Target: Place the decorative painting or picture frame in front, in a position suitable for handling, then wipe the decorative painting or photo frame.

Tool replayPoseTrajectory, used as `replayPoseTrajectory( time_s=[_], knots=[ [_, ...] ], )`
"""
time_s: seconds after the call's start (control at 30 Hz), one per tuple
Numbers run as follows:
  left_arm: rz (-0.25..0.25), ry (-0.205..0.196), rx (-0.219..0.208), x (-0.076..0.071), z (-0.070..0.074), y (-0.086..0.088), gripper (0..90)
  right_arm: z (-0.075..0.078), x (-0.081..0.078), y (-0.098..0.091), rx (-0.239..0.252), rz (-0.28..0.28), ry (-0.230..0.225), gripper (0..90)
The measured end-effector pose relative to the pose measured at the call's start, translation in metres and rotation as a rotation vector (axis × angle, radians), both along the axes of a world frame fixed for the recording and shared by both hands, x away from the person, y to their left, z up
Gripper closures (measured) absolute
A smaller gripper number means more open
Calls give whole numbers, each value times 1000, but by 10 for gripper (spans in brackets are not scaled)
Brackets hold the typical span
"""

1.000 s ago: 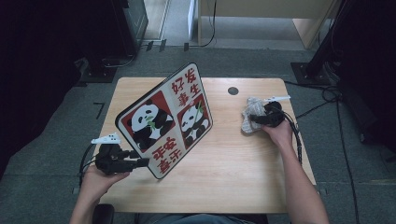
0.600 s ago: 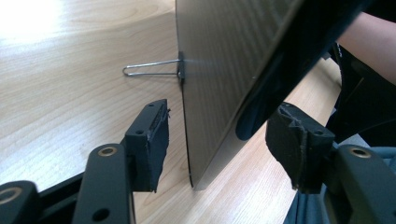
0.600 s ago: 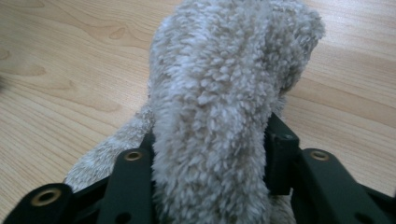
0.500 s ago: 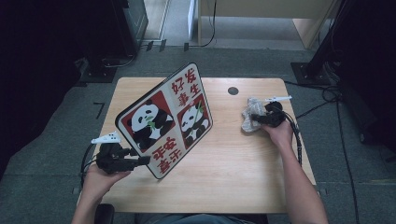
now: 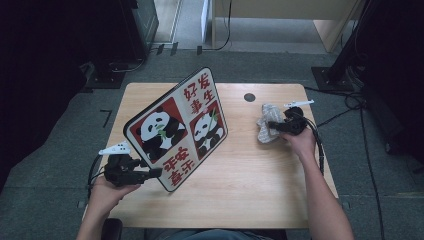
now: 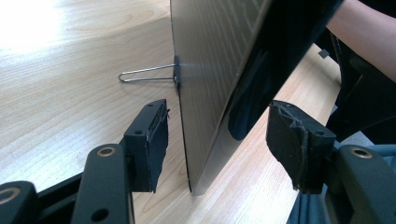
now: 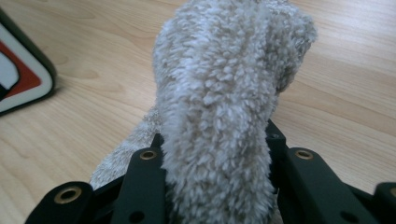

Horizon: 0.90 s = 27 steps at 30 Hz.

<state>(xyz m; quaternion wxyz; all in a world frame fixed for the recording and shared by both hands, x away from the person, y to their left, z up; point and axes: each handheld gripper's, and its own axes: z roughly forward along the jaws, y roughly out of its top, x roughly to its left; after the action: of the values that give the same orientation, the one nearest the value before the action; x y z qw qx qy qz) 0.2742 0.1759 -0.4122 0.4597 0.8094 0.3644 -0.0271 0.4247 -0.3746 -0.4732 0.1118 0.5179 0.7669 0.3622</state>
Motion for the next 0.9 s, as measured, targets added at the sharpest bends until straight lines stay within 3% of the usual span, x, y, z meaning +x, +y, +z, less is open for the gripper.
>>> replayPoseTrajectory(
  time_s=[0.17, 0.3, 0.63, 0.9],
  knots=[
    [-10, -5, -7, 0, 1, 0, 415, 8, -5, 10, -4, 40, 1, 648],
    [5, -7, -25, 1, 1, 2, 423, 13, -8, 15, 9, 70, -23, 648],
    [6, -4, -7, 2, 0, 0, 435, 30, -16, 31, 44, 140, -47, 645],
    [2, -24, -17, 2, 0, 0, 484, 46, -22, 43, 51, 199, -76, 644]
  ],
)
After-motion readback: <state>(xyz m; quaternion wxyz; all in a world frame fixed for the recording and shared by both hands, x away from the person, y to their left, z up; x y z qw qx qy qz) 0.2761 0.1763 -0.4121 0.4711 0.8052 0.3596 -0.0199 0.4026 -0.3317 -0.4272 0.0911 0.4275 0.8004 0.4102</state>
